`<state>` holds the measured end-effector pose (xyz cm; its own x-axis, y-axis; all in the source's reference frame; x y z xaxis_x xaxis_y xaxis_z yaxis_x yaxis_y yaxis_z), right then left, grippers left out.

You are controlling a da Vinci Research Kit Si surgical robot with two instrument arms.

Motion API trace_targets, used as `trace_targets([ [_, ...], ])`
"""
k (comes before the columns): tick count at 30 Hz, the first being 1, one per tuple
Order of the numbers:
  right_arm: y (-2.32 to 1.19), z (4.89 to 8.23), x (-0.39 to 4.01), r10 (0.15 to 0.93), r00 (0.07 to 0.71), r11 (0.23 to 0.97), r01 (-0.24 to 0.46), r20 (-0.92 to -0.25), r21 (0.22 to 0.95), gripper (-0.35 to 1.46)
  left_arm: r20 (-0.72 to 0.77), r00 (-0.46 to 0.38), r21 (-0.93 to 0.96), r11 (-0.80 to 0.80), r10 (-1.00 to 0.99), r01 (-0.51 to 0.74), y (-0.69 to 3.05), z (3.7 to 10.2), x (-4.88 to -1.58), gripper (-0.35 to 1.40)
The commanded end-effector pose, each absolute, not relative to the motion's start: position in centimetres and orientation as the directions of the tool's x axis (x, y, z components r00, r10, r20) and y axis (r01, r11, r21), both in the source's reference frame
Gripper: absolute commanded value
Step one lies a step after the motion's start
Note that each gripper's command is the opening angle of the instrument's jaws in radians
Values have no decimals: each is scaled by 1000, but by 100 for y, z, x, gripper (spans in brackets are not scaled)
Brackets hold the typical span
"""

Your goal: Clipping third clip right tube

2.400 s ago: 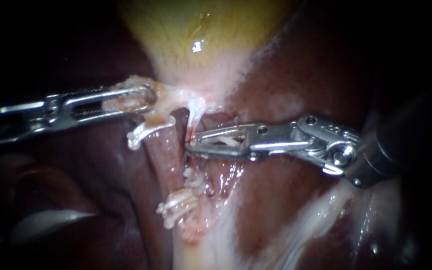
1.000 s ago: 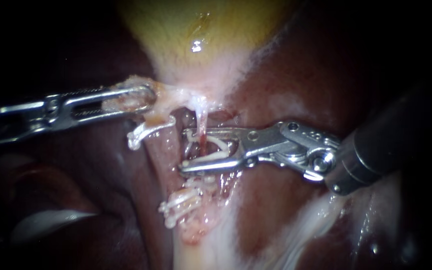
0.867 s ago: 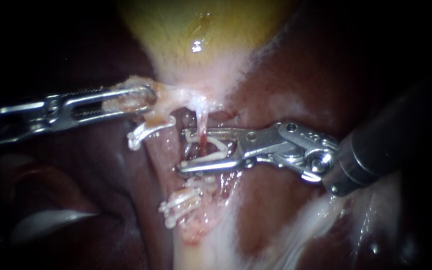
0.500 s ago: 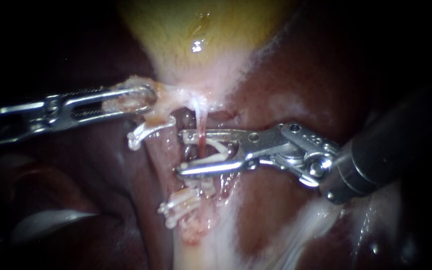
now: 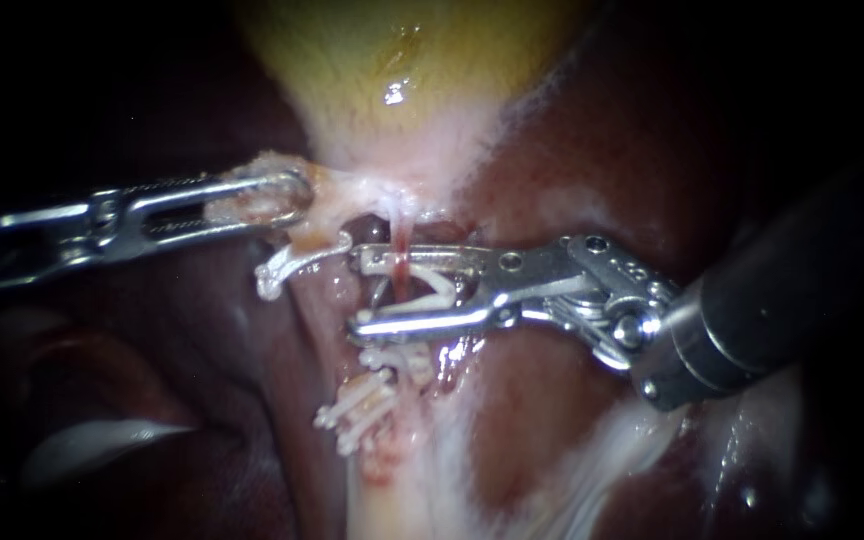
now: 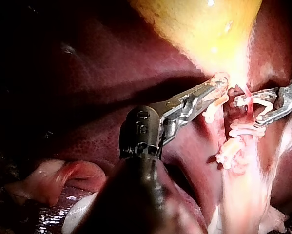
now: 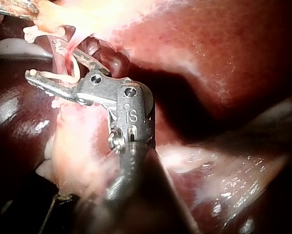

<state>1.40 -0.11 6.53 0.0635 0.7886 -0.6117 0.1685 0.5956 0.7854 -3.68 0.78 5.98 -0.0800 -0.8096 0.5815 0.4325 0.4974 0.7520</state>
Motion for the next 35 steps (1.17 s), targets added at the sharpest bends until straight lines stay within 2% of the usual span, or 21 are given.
trace_targets([
  [1, -11, 653, 140, 796, 66, 586, 167, -602, 793, 43, 581, -80, 752, 497, -810, 432, 78, 598, -368, -35],
  [4, -11, 653, 139, 819, 72, 552, 166, -569, 817, 21, 581, -80, 752, 497, -810, 432, 78, 598, -368, -35],
  [9, -9, 655, 138, 823, 73, 547, 167, -564, 820, -10, 581, -80, 752, 497, -810, 432, 78, 598, -368, -35],
  [11, -9, 656, 137, 835, 76, 529, 162, -545, 833, -35, 581, -80, 752, 497, -810, 432, 78, 598, -368, -35],
  [17, -9, 660, 132, 834, 105, 533, 107, -542, 840, -35, 581, -80, 752, 497, -810, 432, 78, 598, -368, -35],
  [35, -6, 660, 126, 837, 109, 526, 107, -536, 844, -35, 581, -80, 752, 497, -810, 432, 78, 598, -368, -35],
])
